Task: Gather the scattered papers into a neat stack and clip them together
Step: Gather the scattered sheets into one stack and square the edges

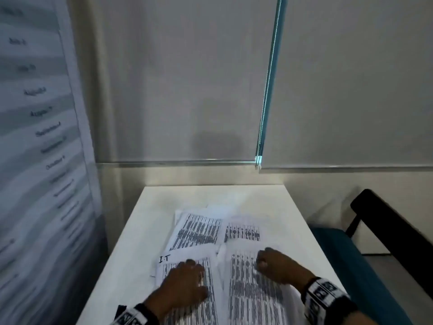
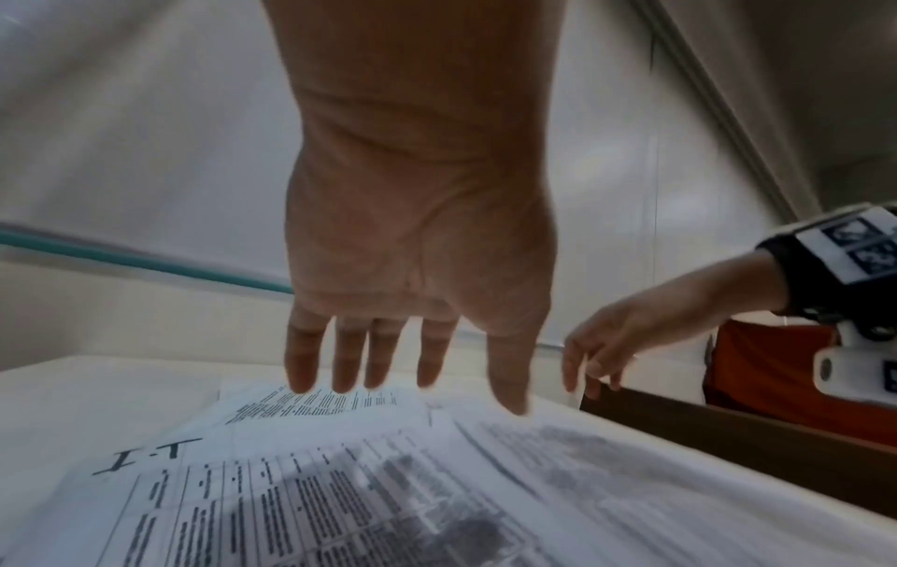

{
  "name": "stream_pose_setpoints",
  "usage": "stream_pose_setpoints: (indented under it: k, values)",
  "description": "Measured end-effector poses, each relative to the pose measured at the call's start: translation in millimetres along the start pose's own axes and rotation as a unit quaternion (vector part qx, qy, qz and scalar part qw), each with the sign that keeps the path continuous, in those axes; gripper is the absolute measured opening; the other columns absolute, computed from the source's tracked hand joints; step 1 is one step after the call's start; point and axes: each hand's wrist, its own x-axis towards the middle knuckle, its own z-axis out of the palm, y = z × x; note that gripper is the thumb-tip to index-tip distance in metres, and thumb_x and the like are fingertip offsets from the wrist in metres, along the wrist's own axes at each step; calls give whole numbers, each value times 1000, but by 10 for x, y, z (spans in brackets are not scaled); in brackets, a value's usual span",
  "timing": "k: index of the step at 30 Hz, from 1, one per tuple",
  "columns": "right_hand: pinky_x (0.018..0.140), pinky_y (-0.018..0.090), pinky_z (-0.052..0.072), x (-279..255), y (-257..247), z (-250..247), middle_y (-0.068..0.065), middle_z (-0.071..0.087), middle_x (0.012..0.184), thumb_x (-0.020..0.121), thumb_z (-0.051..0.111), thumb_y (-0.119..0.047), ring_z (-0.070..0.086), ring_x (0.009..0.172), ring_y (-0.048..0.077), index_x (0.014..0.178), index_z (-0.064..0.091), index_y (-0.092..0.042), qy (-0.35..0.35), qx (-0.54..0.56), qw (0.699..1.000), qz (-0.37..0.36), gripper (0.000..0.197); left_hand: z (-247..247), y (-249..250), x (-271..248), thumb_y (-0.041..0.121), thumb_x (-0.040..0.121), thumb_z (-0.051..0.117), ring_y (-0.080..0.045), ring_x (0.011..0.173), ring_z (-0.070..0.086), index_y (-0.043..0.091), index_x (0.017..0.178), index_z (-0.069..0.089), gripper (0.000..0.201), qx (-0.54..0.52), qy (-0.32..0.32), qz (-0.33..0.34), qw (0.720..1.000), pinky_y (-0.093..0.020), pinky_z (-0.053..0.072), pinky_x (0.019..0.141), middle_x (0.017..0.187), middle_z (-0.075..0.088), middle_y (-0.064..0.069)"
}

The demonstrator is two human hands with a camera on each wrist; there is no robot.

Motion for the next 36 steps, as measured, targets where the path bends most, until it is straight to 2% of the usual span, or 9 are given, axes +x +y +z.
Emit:
stream_pose_setpoints:
  k: [2, 4, 9, 13, 20, 25, 30, 33, 36]
  values:
    - [101, 39, 43, 290, -17, 161, 10, 46, 136, 92, 59, -53, 50, 126, 31, 138, 45, -19, 10, -33, 999, 10, 59, 64, -52, 183, 94, 51, 53, -34, 158, 5, 33, 162, 0, 137, 33, -67, -2, 997, -56, 14, 124, 171, -7, -6]
    - [109, 49, 38, 537, -79, 290, 12, 33, 153, 83, 66, -63, 40, 135, 35, 151, 30, -21, -2, -78, 997, -9, 87, 122, -111, 369, 91, 50, 63, -37, 158, -4, 33, 158, -18, 147, 65, -100, -19, 993, -60, 10, 124, 168, -23, -5]
    - [109, 58, 36, 1066, -9, 731, 12, 29, 153, 73, 70, -69, 36, 136, 39, 151, 24, -22, -32, -140, 989, -45, 103, 399, -199, 627, 71, 69, 78, -40, 149, 31, 30, 161, -2, 128, 186, -102, -16, 977, -52, 33, 119, 170, 6, -12]
    - [106, 60, 40, 1219, 86, 797, 10, 40, 146, 59, 67, -82, 40, 132, 36, 145, 29, -27, -38, -126, 990, -56, 109, 452, -116, 646, 66, 71, 81, -38, 150, 32, 28, 162, 4, 125, 202, -98, -41, 973, -49, 35, 118, 171, 5, -10]
    - [110, 55, 40, 766, -71, 913, 10, 37, 155, 76, 62, -78, 45, 136, 34, 148, 33, -19, -14, -116, 993, -1, 98, 457, -71, 450, 100, 54, 55, -33, 139, 48, 35, 154, 28, 122, 196, -50, -50, 978, -49, 42, 111, 160, 38, -2]
    - [117, 65, 12, 330, -258, 1137, 19, 12, 165, 81, 60, -73, 15, 150, 45, 147, 34, -19, 113, -119, 982, 93, 90, 602, -18, 214, 97, 61, 54, -33, 142, 46, 28, 158, 19, 124, 172, 33, -48, 983, -46, 42, 114, 160, 42, -5]
    - [106, 57, 36, 149, -383, 1229, 13, 45, 136, 88, 62, -60, 49, 125, 39, 134, 47, -16, 131, -114, 983, 63, 65, 645, -20, 8, 94, 69, 54, -27, 155, 25, 29, 163, 2, 125, 138, 15, -69, 988, -44, 27, 124, 171, 15, 2]
    - [97, 48, 47, 261, -344, 1092, 9, 52, 124, 89, 68, -48, 58, 116, 35, 125, 56, -17, 93, -91, 991, 14, 50, 594, 5, 129, 97, 64, 53, -28, 151, 33, 31, 161, 13, 125, 153, 6, -65, 986, -46, 32, 119, 168, 27, 0]
    - [88, 35, 49, 389, -261, 901, 2, 67, 115, 94, 66, -30, 63, 111, 25, 116, 66, -21, 132, -54, 988, -67, 24, 476, 7, 366, 107, 60, 33, -31, 145, 42, 24, 154, 37, 125, 143, -17, -53, 988, -51, 35, 117, 162, 37, -7]
